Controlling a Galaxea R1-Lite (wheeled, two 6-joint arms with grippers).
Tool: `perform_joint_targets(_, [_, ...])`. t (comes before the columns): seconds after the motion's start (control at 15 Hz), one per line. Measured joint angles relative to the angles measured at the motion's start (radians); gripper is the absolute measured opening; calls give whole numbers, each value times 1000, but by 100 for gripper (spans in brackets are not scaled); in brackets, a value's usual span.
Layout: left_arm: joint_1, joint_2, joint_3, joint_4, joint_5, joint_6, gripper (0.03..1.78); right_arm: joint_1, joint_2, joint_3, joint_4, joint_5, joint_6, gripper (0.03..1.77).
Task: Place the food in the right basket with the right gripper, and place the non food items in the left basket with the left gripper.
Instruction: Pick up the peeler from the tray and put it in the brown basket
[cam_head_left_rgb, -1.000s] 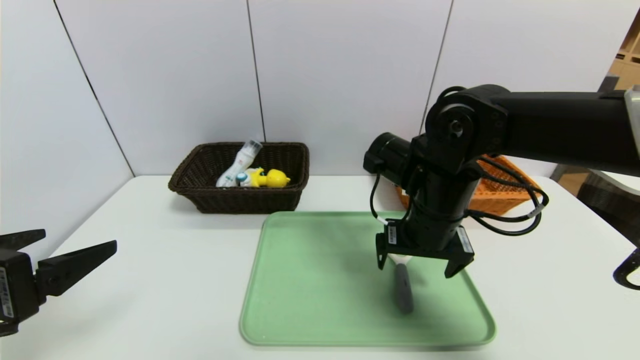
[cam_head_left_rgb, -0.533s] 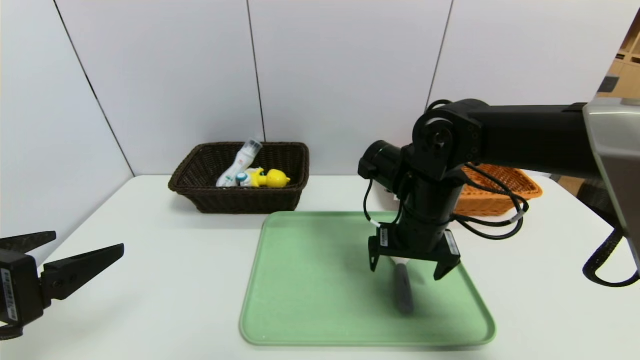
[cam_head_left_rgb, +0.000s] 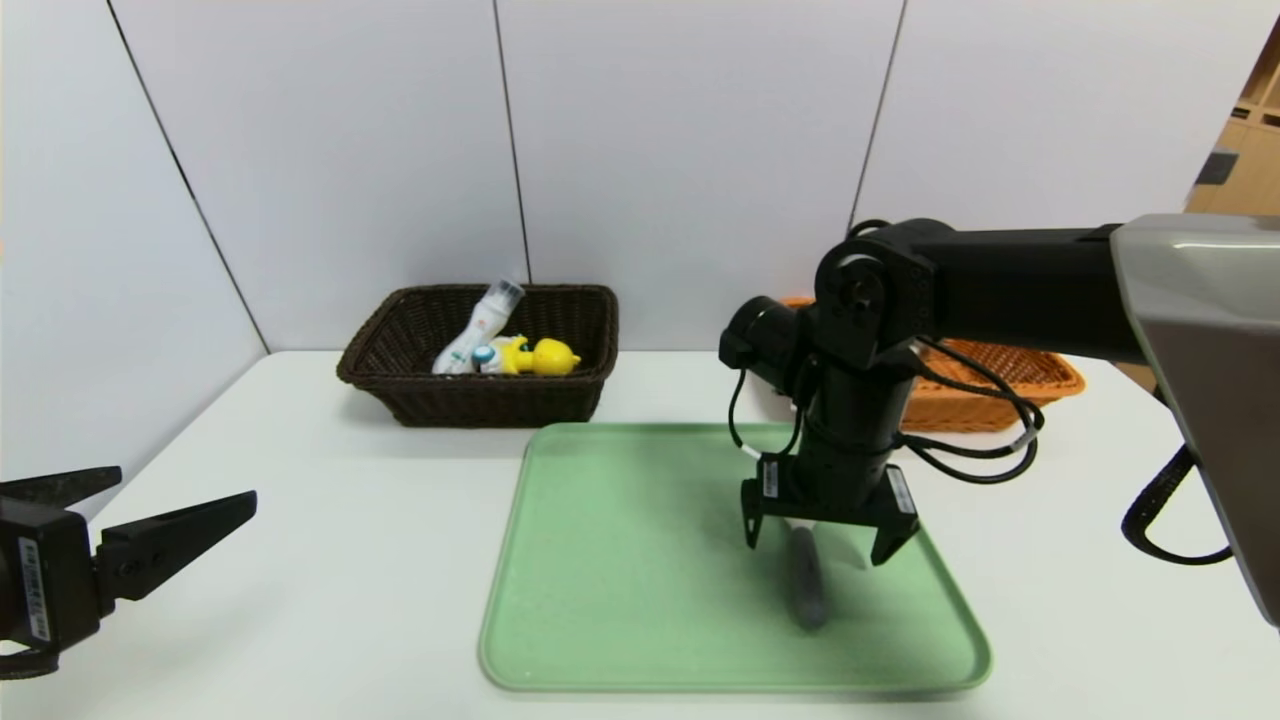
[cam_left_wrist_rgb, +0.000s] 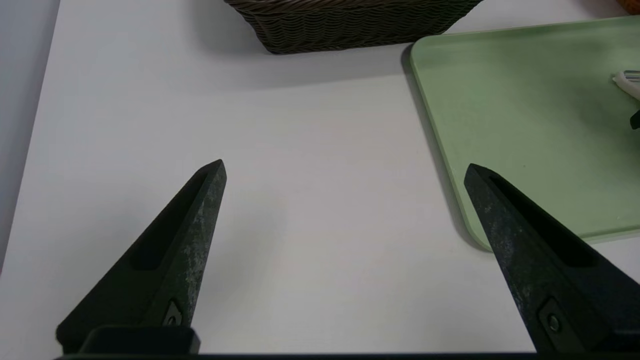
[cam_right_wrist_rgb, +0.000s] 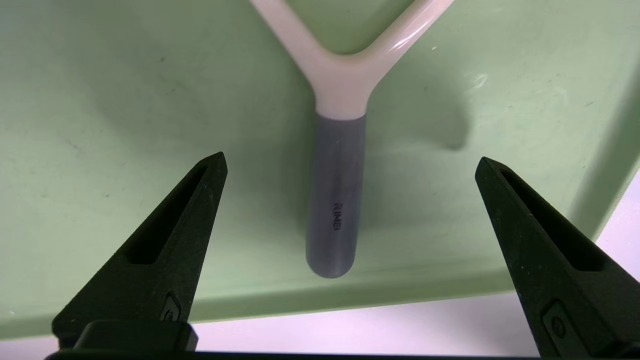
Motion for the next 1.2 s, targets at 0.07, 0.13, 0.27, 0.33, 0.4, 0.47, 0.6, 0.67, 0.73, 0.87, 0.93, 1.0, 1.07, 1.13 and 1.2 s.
perform_joint_targets(0.07, [0, 2, 3, -14, 0, -1, 169, -1, 2, 0, 0, 0, -3, 171])
perform_joint_targets(0.13, [0, 4, 5, -27, 0, 0, 169, -1, 5, 0, 0, 0, -3, 171])
perform_joint_targets(0.27, [0, 8, 7, -30, 0, 0, 169, -1, 9, 0, 0, 0, -5, 171])
perform_joint_targets(0.33, [0, 9, 7, -32, 1, 1, 169, -1, 11, 0, 0, 0, -6, 171])
perform_joint_targets(0.4, [0, 11, 7, -32, 1, 1, 169, -1, 14, 0, 0, 0, -6, 171])
perform_joint_targets(0.47, [0, 11, 7, -32, 1, 1, 169, -2, 16, 0, 0, 0, -6, 171])
perform_joint_targets(0.6, [0, 13, 7, -32, 1, 1, 169, -3, 18, 0, 0, 0, -11, 171])
perform_joint_targets(0.67, [0, 13, 7, -32, 1, 1, 169, -4, 18, 0, 1, 0, -13, 171])
perform_joint_targets(0.73, [0, 14, 7, -32, 1, 0, 169, -7, 18, 0, 1, 0, -13, 171])
perform_joint_targets(0.87, [0, 15, 8, -32, 2, 0, 169, -10, 19, 0, 2, 0, -15, 171])
perform_joint_targets(0.93, [1, 15, 8, -32, 1, 0, 169, -10, 19, 0, 2, 0, -15, 171])
perform_joint_targets(1.0, [1, 15, 8, -34, 1, 0, 169, -11, 20, 0, 2, 0, -18, 171])
perform_joint_targets(1.07, [1, 16, 8, -39, 1, 0, 169, -13, 20, 0, 1, 0, -23, 171])
perform_joint_targets(1.13, [1, 17, 7, -40, 1, 1, 169, -15, 20, 0, 1, 0, -24, 171])
perform_joint_targets(1.2, [1, 18, 5, -40, 2, 1, 169, -19, 20, 0, 1, 0, -25, 171])
